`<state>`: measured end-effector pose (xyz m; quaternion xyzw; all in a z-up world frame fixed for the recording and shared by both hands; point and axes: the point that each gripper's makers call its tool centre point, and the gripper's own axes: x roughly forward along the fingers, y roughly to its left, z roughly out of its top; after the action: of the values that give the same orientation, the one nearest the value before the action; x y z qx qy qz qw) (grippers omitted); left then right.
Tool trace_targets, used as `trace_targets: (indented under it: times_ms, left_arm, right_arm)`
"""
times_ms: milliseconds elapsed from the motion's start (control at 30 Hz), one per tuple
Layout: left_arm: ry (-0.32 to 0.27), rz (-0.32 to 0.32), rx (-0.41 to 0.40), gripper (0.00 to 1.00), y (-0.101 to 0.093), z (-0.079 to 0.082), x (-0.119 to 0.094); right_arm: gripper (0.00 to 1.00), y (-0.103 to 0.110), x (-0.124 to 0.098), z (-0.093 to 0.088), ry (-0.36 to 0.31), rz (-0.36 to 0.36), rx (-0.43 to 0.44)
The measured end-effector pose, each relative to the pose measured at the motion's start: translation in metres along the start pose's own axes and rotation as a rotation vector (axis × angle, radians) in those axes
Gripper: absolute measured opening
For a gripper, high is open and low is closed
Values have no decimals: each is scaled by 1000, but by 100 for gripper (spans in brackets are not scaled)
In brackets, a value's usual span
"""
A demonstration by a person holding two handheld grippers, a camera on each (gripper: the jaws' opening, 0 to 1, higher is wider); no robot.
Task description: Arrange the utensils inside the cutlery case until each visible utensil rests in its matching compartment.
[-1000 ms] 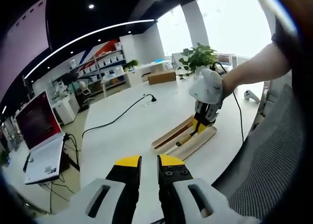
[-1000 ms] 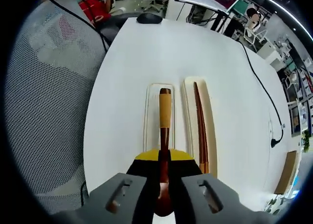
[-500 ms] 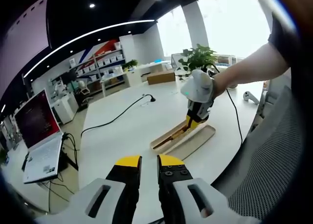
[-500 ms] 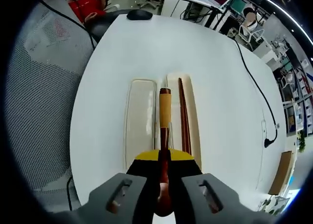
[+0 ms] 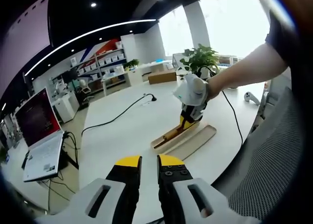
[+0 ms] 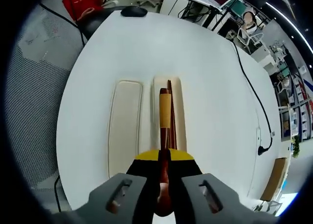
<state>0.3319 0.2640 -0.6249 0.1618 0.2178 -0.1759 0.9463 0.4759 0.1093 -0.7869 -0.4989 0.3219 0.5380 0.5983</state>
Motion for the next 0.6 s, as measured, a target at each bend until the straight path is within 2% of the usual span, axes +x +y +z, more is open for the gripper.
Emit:
trace_targets:
  times_ms: [333,600]
  left_arm:
    - [13,2,2,12,2,-3,1]
    - [19,1,1,12,3,-5,2]
  right_arm:
    - [0,-4,12,10,3,23,-29]
    - [0,-5,22,8,24,37,-50]
